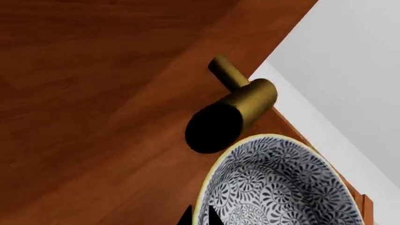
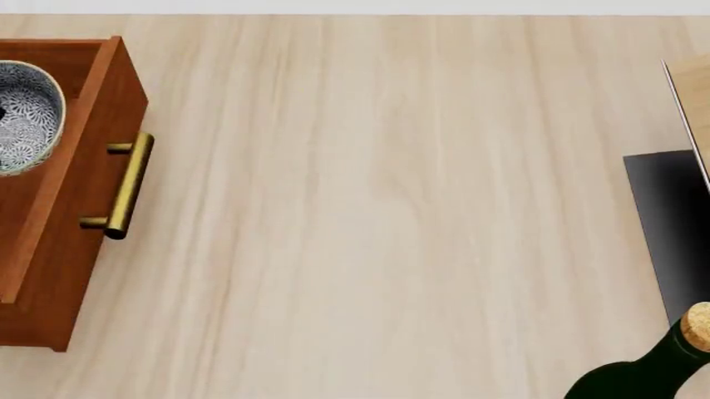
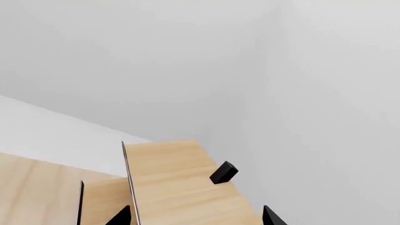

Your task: Put the bowl in the bottom drawer of the cabinet.

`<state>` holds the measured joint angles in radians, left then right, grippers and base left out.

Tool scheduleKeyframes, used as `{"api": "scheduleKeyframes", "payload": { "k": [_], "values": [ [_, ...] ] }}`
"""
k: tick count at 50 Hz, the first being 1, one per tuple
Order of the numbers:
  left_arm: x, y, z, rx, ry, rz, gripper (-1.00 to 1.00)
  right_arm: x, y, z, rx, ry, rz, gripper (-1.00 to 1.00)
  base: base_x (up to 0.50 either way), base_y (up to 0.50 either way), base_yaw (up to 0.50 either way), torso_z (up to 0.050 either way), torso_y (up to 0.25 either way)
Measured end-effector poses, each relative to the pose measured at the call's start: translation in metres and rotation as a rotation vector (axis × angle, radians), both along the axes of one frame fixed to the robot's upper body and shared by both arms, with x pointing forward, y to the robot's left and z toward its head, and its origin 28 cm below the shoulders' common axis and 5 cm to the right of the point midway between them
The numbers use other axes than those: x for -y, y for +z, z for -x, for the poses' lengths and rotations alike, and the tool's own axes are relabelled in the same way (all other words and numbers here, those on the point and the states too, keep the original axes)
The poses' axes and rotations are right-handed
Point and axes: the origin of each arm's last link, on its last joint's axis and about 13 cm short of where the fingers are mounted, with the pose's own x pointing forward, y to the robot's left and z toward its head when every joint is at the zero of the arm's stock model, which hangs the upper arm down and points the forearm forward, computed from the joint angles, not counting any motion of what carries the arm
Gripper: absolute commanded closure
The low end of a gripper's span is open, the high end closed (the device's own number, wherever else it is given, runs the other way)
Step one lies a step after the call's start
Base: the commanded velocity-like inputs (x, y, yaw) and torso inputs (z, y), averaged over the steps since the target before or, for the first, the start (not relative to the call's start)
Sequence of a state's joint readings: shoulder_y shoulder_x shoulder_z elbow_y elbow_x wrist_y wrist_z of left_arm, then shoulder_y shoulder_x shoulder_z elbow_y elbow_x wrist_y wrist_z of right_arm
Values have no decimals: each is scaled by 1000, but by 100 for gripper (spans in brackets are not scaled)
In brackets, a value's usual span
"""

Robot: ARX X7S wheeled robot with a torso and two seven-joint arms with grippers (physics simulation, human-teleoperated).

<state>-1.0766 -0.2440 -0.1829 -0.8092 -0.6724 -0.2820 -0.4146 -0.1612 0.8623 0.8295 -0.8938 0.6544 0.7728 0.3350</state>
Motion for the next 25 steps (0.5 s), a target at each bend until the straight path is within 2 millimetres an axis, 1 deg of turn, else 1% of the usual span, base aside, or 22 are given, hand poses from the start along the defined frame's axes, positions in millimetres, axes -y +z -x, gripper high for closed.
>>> {"api": "scheduleKeyframes", "payload": {
  "k": [9, 25],
  "values": [
    [-1, -10, -2, -4, 9, 34, 100, 0, 1, 2, 0, -1, 3, -100, 0, 0, 0, 0, 0],
    [0, -17, -6, 7, 22, 62, 100, 1, 4, 7, 2, -7, 6, -100, 0, 0, 0, 0, 0]
  ]
}}
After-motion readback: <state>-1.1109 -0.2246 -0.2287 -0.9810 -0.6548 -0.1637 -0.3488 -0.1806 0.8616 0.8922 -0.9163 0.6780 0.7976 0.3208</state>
